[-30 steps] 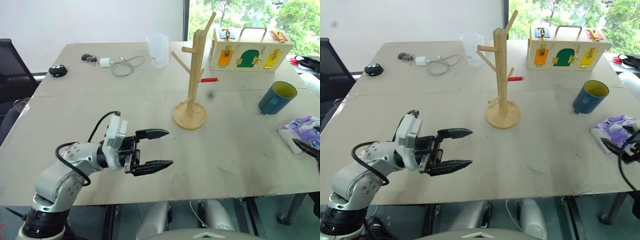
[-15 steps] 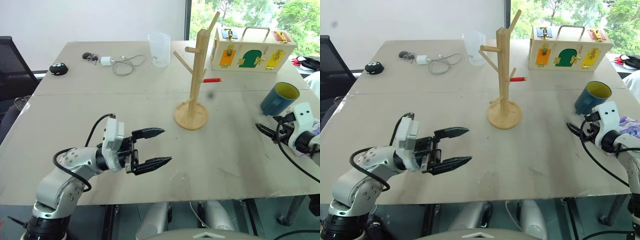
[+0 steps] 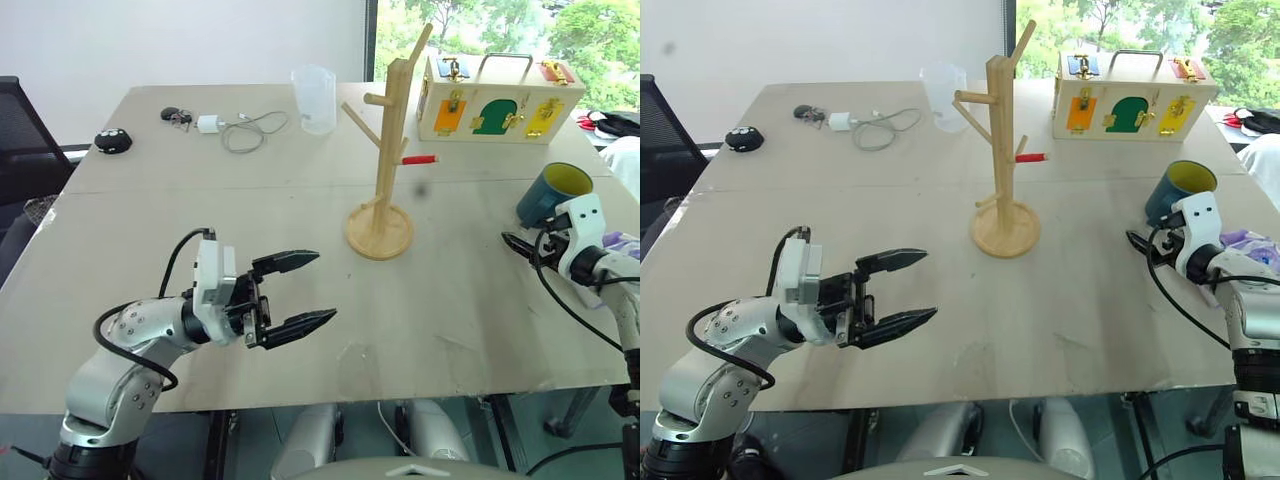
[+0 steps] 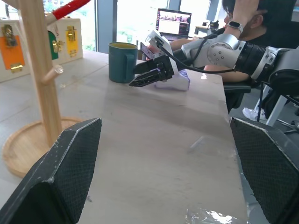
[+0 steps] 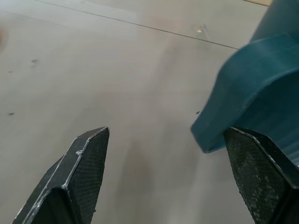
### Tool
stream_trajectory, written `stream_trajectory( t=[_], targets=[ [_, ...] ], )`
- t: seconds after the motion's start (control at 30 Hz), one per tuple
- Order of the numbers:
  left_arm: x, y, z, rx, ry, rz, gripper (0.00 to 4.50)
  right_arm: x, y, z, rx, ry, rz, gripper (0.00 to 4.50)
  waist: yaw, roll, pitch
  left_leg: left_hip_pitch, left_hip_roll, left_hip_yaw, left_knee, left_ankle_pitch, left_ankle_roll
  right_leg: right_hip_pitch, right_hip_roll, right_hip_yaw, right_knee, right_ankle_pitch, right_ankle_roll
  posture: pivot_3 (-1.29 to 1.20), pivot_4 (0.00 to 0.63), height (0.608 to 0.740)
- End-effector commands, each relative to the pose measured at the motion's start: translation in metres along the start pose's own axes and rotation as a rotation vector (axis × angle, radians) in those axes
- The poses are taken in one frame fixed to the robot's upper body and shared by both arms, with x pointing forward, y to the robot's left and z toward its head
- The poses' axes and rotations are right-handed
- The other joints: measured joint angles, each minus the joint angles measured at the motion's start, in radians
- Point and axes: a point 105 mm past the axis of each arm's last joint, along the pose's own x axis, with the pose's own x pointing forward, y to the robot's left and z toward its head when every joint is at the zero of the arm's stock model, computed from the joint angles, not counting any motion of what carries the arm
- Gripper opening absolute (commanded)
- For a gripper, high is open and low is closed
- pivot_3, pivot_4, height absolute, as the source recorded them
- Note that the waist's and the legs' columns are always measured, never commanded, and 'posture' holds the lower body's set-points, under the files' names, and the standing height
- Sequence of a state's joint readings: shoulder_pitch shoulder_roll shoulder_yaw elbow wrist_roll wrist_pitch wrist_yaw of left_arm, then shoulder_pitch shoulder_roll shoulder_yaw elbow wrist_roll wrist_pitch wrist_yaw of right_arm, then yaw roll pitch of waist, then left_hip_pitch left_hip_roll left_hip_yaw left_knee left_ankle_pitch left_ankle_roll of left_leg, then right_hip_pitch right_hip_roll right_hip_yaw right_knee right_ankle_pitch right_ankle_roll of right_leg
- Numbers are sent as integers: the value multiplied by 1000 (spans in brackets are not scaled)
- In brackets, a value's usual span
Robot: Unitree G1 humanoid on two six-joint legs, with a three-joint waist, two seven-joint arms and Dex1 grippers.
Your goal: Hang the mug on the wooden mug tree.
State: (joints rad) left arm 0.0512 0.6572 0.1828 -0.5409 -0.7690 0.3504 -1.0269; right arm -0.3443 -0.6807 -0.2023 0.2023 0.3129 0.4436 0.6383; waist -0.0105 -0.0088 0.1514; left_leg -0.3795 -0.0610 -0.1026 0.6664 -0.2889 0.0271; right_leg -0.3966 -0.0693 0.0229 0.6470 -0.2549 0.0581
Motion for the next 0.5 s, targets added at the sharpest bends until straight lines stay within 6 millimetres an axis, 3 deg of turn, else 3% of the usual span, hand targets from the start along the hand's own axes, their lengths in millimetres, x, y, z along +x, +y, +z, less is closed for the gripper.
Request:
stream_trajectory(
  t=[0.03,0.17,0.23,0.47,0.5],
  targets=[
    [0,-6,13,60,-40,-5,4500,4,-4,13,-36,-47,0,3861,0,0,0,0,0,0,0,0,0,0,0,0,0,0,0,0,150,740],
    [-1,-6,13,60,-38,-5,4500,10,-5,13,-35,-55,-2,3861,-2,0,0,0,0,0,0,0,0,0,0,0,0,0,0,0,150,740],
    [-2,-5,13,63,-37,-1,4500,13,-6,13,-39,-59,-8,3361,-2,0,0,0,0,0,0,0,0,0,0,0,0,0,0,0,150,740],
    [-3,-6,12,69,-31,10,4500,18,-8,16,-46,-82,-25,63,-1,0,0,0,0,0,0,0,0,0,0,1,0,0,0,0,150,740],
    [-3,-6,12,70,-32,13,4500,17,-8,19,-50,-98,-23,63,-2,0,0,0,0,0,0,0,0,0,0,1,0,0,0,0,150,740]
  ],
)
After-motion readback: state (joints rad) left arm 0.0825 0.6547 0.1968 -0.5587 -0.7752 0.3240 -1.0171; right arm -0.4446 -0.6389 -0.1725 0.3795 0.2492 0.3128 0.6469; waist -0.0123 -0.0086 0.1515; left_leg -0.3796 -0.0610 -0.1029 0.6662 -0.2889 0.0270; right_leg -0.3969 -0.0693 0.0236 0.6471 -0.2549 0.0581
